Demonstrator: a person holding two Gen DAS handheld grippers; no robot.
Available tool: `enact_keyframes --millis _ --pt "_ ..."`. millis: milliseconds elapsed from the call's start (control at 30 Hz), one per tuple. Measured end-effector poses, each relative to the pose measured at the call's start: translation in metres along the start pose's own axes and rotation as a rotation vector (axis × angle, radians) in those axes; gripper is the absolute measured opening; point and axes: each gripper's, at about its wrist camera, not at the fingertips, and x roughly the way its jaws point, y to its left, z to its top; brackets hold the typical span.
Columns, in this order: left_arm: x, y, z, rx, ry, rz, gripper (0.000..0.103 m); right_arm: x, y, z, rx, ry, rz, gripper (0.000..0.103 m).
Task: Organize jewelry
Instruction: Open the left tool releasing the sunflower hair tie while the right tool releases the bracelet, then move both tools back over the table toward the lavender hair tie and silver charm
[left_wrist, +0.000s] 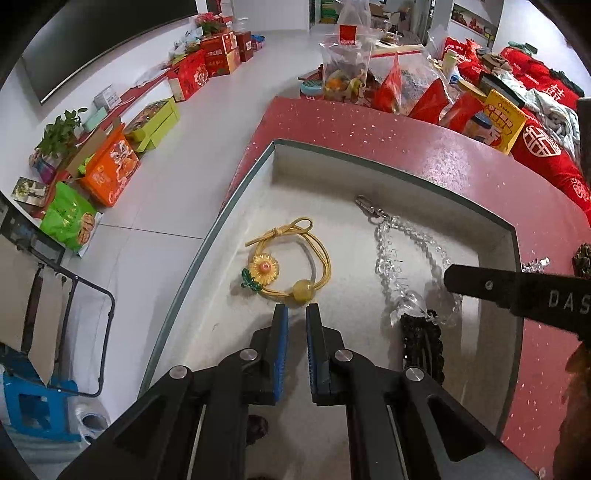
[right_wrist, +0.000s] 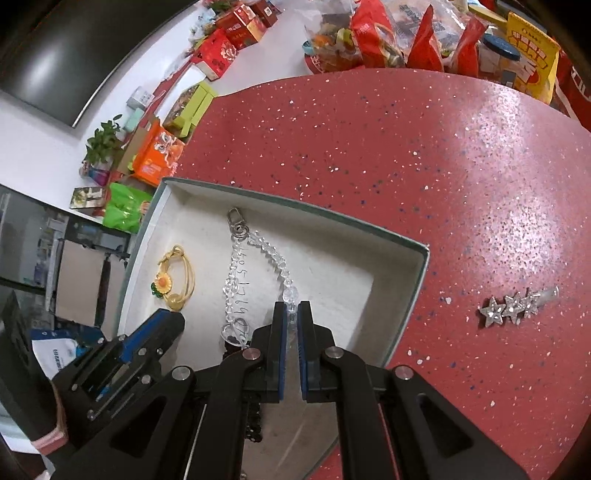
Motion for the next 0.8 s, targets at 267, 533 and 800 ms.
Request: enact_keyframes --millis 267,533,800 --pt "-0.011 0.0 -0.002 -0.002 0.005 0.007 0.036 -0.031 0.0 -0.006 0.005 -0.066 0.03 0.048" --pt "-0.031 -0.003 -0.005 -0.031 -0.034 0.036 0.1 -0.055 -0.005 -0.018 0.024 -0.09 0.042 0.05" --pt "-0.045 -0.02 -0.012 -0.002 -0.028 0.054 0.103 -0.078 -0.02 -0.036 0.042 -0.099 0.04 0.059"
